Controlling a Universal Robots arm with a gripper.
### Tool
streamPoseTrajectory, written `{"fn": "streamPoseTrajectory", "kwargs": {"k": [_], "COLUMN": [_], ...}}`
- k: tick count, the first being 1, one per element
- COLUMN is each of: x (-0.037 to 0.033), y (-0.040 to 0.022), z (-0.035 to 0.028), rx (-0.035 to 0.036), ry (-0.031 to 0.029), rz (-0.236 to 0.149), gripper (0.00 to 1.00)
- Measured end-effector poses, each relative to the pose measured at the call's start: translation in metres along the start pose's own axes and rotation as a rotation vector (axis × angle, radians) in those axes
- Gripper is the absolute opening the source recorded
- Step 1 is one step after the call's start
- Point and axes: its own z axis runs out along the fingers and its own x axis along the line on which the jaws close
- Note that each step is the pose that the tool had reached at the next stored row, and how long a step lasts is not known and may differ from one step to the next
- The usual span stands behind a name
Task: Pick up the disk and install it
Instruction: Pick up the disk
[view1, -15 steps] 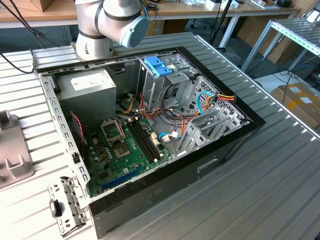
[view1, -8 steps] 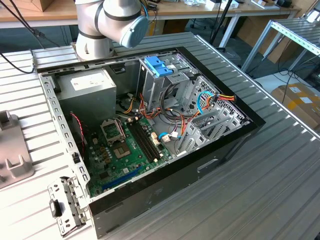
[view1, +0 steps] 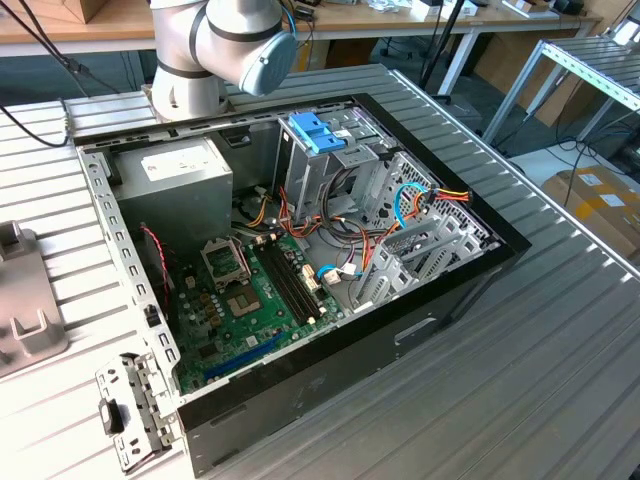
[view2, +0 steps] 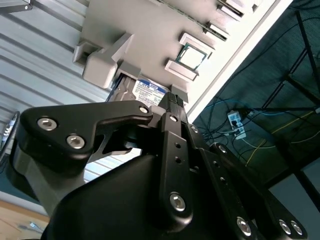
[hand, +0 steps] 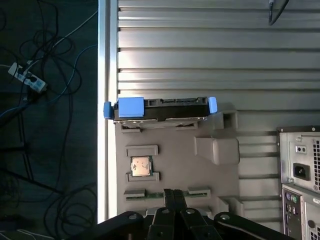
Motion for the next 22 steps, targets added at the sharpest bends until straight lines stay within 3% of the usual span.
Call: {"fn": "streamPoseTrajectory", "kwargs": {"k": [12,22], "x": [0.0000,0.0000], "y": [0.0000,0.0000], "z": [0.0000,0.0000], "rx": [-0.0014,-0.0033], "ry": [0.0025,0.0058], "rz": [-0.057,-0.133], "gripper": [0.11,0.11]}}
